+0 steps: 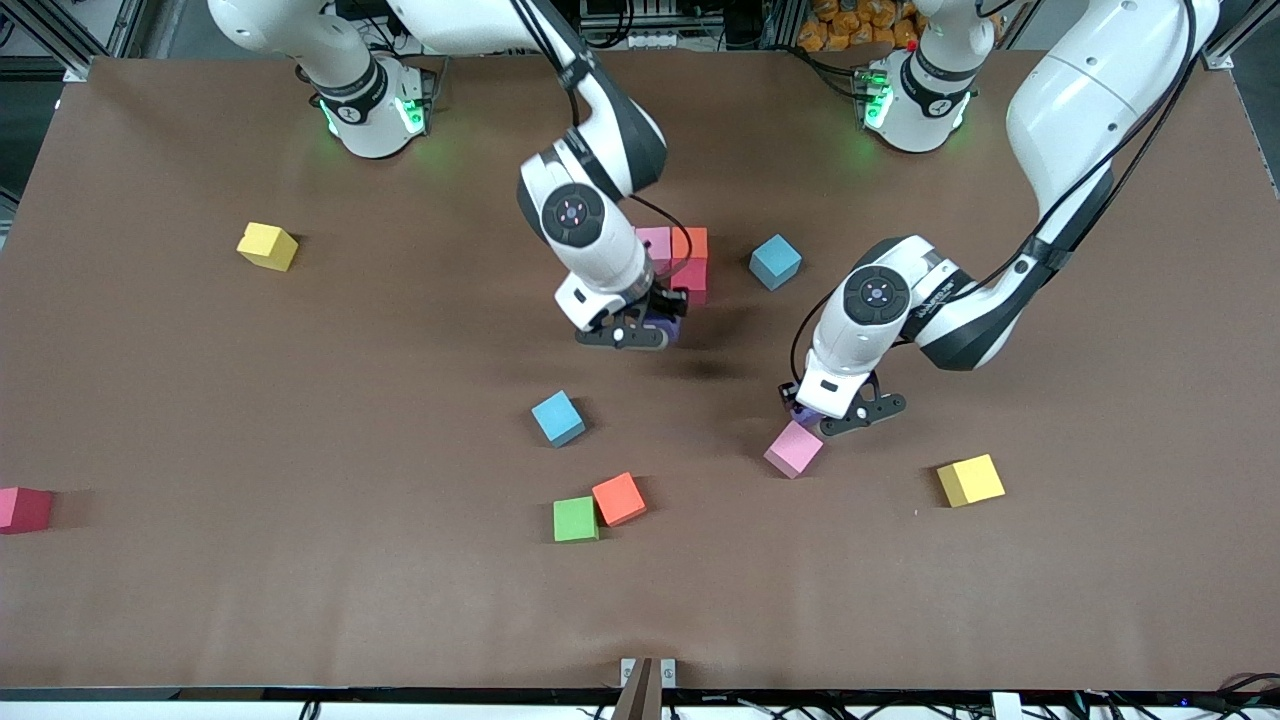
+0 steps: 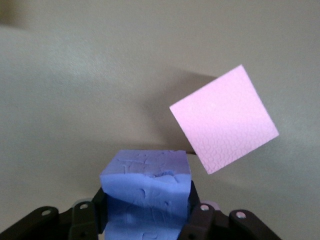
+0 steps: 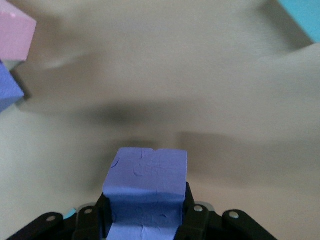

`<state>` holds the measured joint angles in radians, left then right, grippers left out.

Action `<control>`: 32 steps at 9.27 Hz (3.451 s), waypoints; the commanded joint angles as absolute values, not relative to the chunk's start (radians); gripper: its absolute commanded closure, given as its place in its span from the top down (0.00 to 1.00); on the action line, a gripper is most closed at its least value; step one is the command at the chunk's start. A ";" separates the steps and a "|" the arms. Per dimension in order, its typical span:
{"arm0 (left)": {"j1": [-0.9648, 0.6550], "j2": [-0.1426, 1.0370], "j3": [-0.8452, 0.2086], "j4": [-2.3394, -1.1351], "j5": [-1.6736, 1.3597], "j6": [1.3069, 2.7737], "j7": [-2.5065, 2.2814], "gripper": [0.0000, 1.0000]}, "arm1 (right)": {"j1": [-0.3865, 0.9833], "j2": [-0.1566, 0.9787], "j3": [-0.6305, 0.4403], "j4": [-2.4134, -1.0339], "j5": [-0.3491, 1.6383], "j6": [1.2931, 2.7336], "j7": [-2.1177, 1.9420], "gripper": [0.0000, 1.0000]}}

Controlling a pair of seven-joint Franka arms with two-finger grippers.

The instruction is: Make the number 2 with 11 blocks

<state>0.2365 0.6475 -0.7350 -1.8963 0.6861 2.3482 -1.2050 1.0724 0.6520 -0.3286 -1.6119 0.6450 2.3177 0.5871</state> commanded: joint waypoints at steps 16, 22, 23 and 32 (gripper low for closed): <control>0.236 0.620 -0.735 -1.910 0.661 2.329 -1.226 0.00 | 1.068 0.919 -0.270 -1.255 0.439 2.105 0.706 0.00; 0.236 0.621 -0.735 -1.910 0.661 2.330 -1.226 0.00 | 1.072 0.914 -0.255 -1.256 0.443 2.106 0.681 0.00; 0.235 0.621 -0.735 -1.910 0.661 2.329 -1.226 0.00 | 1.074 0.914 -0.255 -1.256 0.443 2.106 0.649 0.00; 0.235 0.621 -0.735 -1.908 0.660 2.329 -1.229 0.00 | 1.074 0.908 -0.229 -1.266 0.440 2.102 0.584 0.00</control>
